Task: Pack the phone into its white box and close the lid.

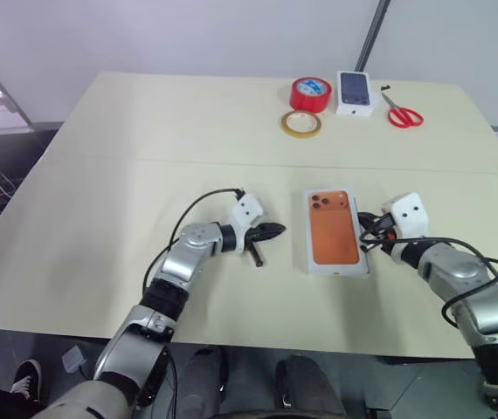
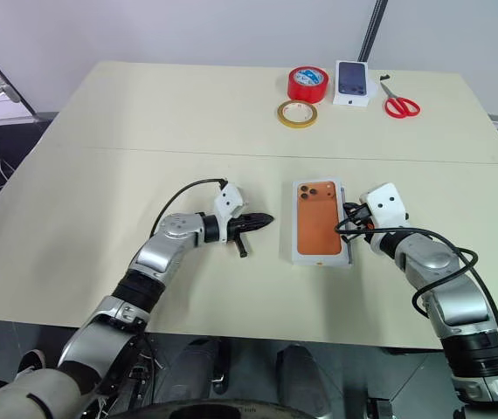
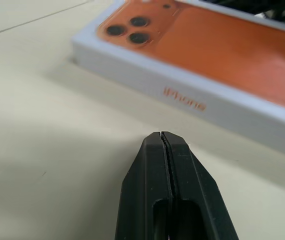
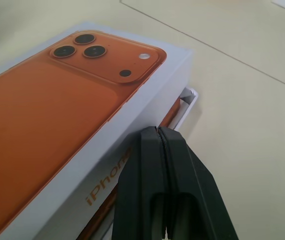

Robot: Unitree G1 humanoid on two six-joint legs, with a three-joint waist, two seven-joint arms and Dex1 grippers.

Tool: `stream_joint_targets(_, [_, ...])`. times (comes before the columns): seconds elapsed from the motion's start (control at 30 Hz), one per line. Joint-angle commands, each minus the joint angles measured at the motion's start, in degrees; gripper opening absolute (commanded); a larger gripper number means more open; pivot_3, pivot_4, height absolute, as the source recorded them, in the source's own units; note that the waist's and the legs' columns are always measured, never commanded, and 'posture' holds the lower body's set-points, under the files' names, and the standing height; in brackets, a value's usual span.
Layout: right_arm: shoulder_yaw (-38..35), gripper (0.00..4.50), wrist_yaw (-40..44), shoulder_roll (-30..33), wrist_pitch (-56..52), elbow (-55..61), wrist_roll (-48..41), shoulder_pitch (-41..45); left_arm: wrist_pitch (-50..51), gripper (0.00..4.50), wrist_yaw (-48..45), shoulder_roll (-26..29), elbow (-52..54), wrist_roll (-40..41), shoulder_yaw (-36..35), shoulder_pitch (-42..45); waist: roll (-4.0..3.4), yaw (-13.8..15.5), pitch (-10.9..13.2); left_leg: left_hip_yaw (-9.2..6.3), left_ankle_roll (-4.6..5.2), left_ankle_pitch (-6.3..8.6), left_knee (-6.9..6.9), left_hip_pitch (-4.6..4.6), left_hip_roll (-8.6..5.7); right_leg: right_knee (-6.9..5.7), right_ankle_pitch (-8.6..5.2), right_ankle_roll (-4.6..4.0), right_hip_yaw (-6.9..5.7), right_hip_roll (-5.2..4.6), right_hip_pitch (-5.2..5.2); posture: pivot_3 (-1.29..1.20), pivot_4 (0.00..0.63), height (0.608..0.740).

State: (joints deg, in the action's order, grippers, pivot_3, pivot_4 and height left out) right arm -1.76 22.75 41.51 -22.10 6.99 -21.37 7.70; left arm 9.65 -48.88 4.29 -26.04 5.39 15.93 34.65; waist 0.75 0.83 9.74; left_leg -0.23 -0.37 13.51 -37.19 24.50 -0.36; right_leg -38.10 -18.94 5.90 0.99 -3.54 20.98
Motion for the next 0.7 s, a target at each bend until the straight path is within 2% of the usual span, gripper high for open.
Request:
stream_joint_targets(0.03, [-2.33, 0.04, 0.63, -0.35, 0.68, 1.7, 1.91, 0.34, -0.12, 0.0, 1.22, -2.69, -3.02, -2.25, 2.4, 3.11, 0.0, 0.0, 0.0, 0.0, 0.0, 0.0, 0.0, 0.0, -0.02, 0.0, 0.0, 0.0, 0.0, -0.01, 0.0, 0.0, 0.15, 0.74])
stream_joint_targets(0.3, [-4.19, 0.04, 1.58, -0.29, -0.55, 3.26, 4.38, -0.67, -1.26, 0.0, 0.49, -6.07, -5.95, -2.2, 1.98, 6.54, 0.0, 0.03, 0.0, -0.01, 0.0, 0.0, 0.02, -0.02, -0.01, -0.01, 0.0, 0.01, -0.03, 0.0, 0.0, 0.0, 0.15, 0.74])
stream_joint_targets(0.7, [-3.26, 0.04, 2.71, -1.05, 0.76, 2.61, 9.68, -2.15, -0.26, 0.0, 0.28, -6.68, -5.06, -1.82, 1.11, 6.23, 0.0, -0.12, 0.0, -0.01, 0.0, 0.0, 0.01, -0.01, -0.03, -0.01, -0.01, 0.01, -0.02, -0.01, 0.01, 0.0, 0.15, 0.74])
